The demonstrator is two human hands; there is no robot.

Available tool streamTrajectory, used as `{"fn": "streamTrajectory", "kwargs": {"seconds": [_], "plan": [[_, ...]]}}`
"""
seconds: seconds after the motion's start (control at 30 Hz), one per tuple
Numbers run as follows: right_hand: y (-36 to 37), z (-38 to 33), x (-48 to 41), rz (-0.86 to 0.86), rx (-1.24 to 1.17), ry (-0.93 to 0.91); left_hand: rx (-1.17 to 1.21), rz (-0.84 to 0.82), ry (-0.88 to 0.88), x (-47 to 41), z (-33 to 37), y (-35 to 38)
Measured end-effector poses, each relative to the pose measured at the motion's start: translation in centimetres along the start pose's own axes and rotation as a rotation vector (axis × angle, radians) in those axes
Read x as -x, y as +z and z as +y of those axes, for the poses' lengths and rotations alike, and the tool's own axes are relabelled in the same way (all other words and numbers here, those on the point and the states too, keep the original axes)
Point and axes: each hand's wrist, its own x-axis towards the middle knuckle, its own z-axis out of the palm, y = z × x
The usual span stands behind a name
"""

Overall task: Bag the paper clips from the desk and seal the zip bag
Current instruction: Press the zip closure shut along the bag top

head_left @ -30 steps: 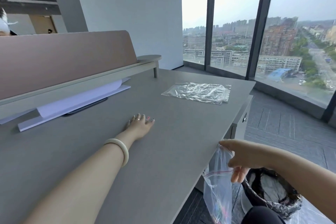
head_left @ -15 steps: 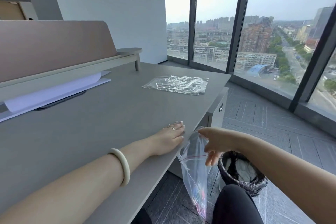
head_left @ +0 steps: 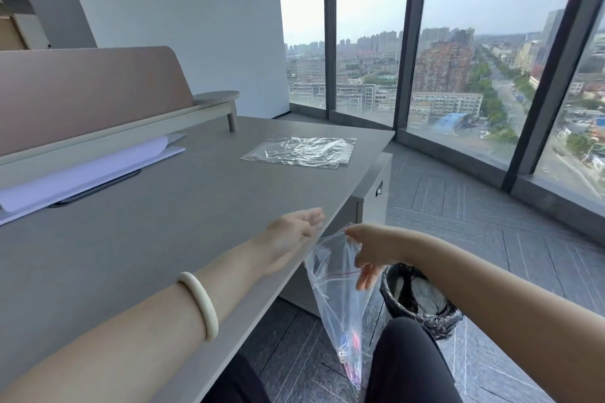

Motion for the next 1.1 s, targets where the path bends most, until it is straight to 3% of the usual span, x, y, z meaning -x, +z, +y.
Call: {"fn": "streamTrajectory", "kwargs": {"seconds": [0.1,0.23,0.3,0.5,0.77,0.87,1.1], "plan": [[-0.5,0.9,0.7,0.075,-0.027,0.029,-0.414,0.015,0.021,1.2,0.0,0.2],[-1.0,1.0,1.9,0.052,-0.023,-0.017,-1.004,-0.134,0.08,2.3,-1.1,2.7],[-1.1,1.2,2.1,0.068,0.013,-0.026,-1.141,-0.107,0.14,1.8,-1.6,3.7],[-3.9,3.2,3.3,0.127,0.263,-0.158,-1.199,0.012,0.369,1.0,0.1,4.1],[-9.1,3.8,5.6,0.136,0.561,-0.077,-1.263,0.052,0.561,0.8,3.2,3.5],[-10.8,4.7,6.7,0.111,0.655,-0.175,-1.173,0.051,0.571,1.1,4.5,2.2],[-12.2,1.2,9.6,0.334,0.545,-0.55,-1.013,0.125,0.474,4.2,9.7,-2.0]]}}
